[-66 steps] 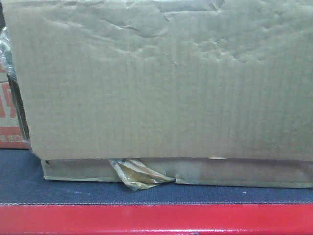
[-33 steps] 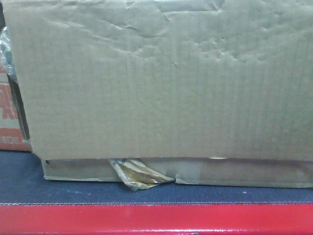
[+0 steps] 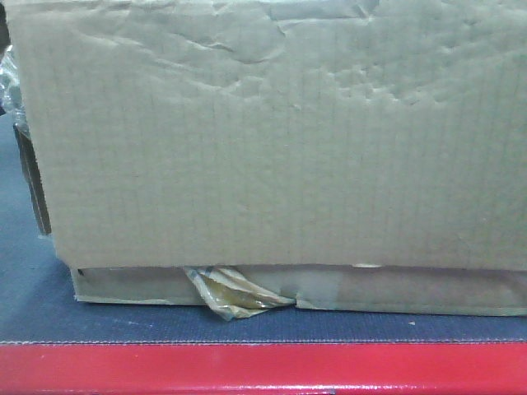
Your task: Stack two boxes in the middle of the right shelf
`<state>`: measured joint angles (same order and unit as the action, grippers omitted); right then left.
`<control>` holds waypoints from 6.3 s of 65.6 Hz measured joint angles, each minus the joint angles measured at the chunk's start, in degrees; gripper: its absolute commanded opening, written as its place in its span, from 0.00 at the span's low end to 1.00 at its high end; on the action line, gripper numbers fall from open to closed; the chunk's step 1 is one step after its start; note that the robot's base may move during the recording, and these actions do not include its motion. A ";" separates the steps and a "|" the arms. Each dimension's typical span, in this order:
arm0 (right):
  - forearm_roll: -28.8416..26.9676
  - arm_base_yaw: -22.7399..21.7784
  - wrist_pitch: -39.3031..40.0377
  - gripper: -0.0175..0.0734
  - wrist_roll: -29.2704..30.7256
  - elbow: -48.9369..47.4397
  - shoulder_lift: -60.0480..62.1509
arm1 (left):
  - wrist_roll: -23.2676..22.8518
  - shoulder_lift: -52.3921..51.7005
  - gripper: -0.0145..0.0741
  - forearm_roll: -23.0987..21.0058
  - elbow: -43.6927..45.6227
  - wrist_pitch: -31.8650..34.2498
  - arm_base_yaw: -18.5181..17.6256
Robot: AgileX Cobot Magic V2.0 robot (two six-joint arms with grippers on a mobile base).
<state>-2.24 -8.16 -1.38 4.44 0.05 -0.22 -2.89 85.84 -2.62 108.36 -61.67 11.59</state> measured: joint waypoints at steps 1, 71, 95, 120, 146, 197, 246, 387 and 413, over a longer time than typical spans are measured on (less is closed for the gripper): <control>0.00 0.00 0.00 0.02 0.00 0.00 0.00 | -1.15 -0.14 0.04 0.98 0.92 -0.38 -0.98; 0.00 0.00 0.00 0.02 0.00 0.00 0.00 | -33.03 21.31 0.04 19.11 9.17 -9.17 -47.28; 0.00 0.00 0.00 0.02 0.00 0.00 0.00 | -31.76 21.76 0.04 17.48 1.34 -9.06 -44.55; 0.00 0.00 0.00 0.02 0.00 0.00 0.00 | -31.66 21.90 0.22 17.13 0.63 -8.52 -44.55; 0.00 0.00 0.00 0.02 0.00 0.00 0.00 | -31.37 21.90 0.59 15.67 3.04 -8.41 -44.55; 0.00 0.00 0.00 0.02 0.00 0.00 0.00 | -20.80 12.97 0.52 11.31 5.19 -8.64 -34.97; 0.00 0.00 0.00 0.02 0.00 0.00 0.00 | -20.20 12.97 0.52 6.10 -12.84 -8.52 -36.26; -2.14 1.52 -56.36 0.03 -10.99 -58.23 -61.79 | -20.95 12.97 0.52 9.53 -12.84 -8.45 -36.64; 5.67 17.04 -66.80 0.03 -23.05 -83.05 -75.00 | -20.95 12.97 0.52 9.53 -12.84 -8.45 -36.64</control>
<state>3.43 8.88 -68.18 -18.61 -83.00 -75.22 -23.84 98.81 6.91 95.52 -70.12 -25.05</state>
